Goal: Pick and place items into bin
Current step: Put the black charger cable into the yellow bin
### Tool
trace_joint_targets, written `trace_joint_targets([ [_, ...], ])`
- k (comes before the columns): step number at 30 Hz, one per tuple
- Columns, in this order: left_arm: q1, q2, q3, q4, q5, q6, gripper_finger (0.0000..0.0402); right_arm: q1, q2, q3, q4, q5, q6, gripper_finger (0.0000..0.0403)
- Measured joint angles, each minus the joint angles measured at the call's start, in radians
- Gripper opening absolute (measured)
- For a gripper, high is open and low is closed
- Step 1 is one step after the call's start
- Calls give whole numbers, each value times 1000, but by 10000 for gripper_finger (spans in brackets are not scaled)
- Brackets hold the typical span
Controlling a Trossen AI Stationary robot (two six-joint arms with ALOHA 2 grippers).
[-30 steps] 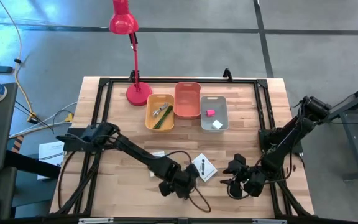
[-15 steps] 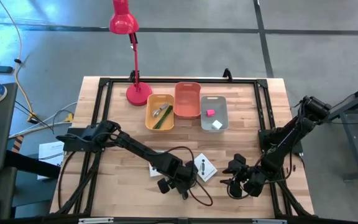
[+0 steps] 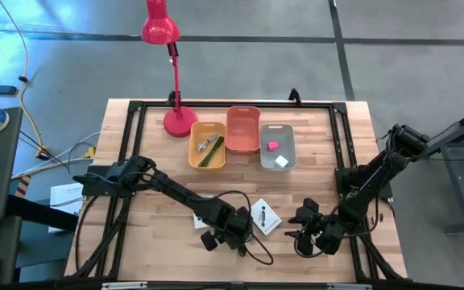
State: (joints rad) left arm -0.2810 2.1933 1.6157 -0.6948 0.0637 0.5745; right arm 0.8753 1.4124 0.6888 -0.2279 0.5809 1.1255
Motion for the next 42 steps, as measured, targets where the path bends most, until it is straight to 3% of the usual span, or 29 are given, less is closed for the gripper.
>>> trace_joint_targets([
  [5, 0, 0, 0, -16, 9, -34, 108, 0, 0, 0, 0, 14, 0, 199],
  [13, 15, -3, 2, -17, 18, -123, 14, 0, 0, 0, 0, 14, 0, 199],
  [20, 20, 6, 62, -67, 3, -175, 32, 0, 0, 0, -2, 14, 0, 199],
  [26, 20, 6, 172, -179, -43, -179, 9, 0, 0, 0, -20, 14, -3, 199],
  [35, 35, 4, 355, -416, -187, -160, 14, 0, 0, 0, -45, 15, -7, 199],
  [42, 90, 4, 483, -651, -374, -157, 13, 0, 0, 0, -47, 17, -7, 199],
])
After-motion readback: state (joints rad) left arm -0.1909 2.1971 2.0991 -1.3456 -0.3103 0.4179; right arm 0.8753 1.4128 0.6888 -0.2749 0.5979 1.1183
